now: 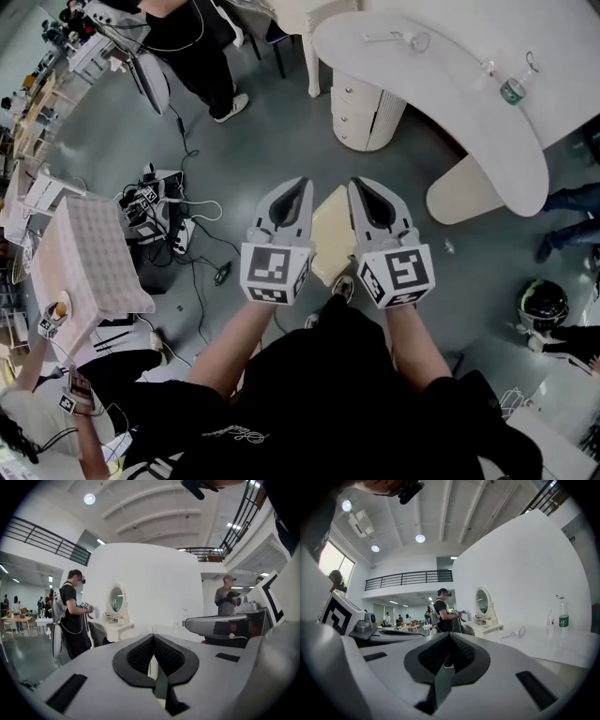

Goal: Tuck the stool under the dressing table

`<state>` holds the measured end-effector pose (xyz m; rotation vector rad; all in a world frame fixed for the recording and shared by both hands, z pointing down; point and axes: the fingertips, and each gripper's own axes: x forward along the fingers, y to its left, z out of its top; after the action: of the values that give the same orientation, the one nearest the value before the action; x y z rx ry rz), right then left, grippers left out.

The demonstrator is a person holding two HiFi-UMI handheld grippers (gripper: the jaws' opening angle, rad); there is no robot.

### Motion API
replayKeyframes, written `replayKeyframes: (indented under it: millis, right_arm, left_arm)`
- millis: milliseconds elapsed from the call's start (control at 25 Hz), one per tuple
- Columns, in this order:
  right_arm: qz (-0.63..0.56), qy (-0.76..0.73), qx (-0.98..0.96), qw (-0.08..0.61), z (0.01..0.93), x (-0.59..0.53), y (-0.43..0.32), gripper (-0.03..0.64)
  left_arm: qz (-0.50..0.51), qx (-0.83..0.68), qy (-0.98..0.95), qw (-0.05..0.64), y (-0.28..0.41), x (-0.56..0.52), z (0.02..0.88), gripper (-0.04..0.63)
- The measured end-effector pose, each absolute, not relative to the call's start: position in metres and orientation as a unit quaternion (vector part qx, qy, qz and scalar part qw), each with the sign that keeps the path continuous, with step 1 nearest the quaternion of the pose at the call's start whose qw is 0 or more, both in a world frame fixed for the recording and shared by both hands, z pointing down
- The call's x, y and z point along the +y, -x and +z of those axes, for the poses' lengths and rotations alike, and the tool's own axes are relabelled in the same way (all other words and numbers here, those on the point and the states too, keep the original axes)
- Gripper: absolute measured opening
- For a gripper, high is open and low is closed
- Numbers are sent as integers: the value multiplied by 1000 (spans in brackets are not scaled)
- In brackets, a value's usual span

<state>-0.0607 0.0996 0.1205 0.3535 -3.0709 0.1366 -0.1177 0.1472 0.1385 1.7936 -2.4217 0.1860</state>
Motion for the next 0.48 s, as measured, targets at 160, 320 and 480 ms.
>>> replayKeyframes:
  millis: [160, 320, 480]
  right_arm:
    - [52, -135, -989, 21, 128, 66, 54, 6]
    - [63, -145, -987, 19, 135, 42, 50, 6]
    - [70, -156, -985, 22, 140, 25, 45, 6]
  left_arm:
    - [80, -795, -597, 70, 118, 124, 146, 6]
    - [93, -793, -598, 73, 118, 104, 150, 6]
    - [99, -786, -606, 74, 115, 84, 151, 6]
